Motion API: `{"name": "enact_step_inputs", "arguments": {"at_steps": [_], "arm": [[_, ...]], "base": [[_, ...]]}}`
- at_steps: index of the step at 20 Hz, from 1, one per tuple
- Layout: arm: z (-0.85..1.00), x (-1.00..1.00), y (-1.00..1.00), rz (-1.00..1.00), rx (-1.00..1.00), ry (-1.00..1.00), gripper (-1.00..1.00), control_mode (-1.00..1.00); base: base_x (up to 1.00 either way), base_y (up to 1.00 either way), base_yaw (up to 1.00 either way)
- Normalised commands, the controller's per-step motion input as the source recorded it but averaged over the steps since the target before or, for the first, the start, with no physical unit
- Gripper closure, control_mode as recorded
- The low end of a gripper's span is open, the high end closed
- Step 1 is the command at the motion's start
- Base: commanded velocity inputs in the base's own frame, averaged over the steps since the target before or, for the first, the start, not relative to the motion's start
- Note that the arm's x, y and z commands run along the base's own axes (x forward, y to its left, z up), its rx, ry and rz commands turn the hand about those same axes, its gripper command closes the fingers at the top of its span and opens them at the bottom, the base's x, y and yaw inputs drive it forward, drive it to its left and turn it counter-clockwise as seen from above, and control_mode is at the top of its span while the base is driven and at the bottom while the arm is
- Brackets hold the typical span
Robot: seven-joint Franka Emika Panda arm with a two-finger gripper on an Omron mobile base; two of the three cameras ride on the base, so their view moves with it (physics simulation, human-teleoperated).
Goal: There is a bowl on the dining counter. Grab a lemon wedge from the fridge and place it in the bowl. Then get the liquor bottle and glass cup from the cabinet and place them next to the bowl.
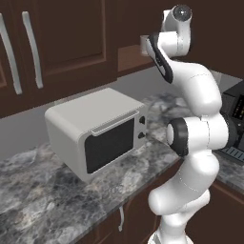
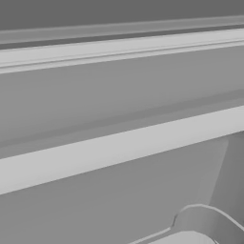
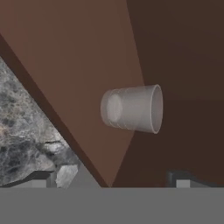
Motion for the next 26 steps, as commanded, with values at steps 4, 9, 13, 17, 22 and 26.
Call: {"name": "enact_step_inputs", "arguments": {"at_steps": [4, 9, 13, 17, 22, 26], "arm": [[0.0, 0.05, 0.0, 0.0, 0.0, 0.0, -1.0, -1.0], [0.0, 0.05, 0.0, 0.0, 0.0, 0.0, -1.0, -1.0], [0.0, 0.04, 0.0, 0.0, 0.0, 0.0, -1.0, -1.0], [0.0, 0.01, 0.0, 0.0, 0.0, 0.0, -1.0, -1.0], [0.0, 0.03, 0.0, 0.0, 0.0, 0.0, -1.0, -1.0], [0.0, 0.11, 0.0, 0.0, 0.0, 0.0, -1.0, -1.0]], "base": [[0.0, 0.0, 0.0], [0.0, 0.0, 0.0], [0.0, 0.0, 0.0], [0.0, 0.0, 0.0], [0.0, 0.0, 0.0], [0.0, 0.0, 0.0]]}}
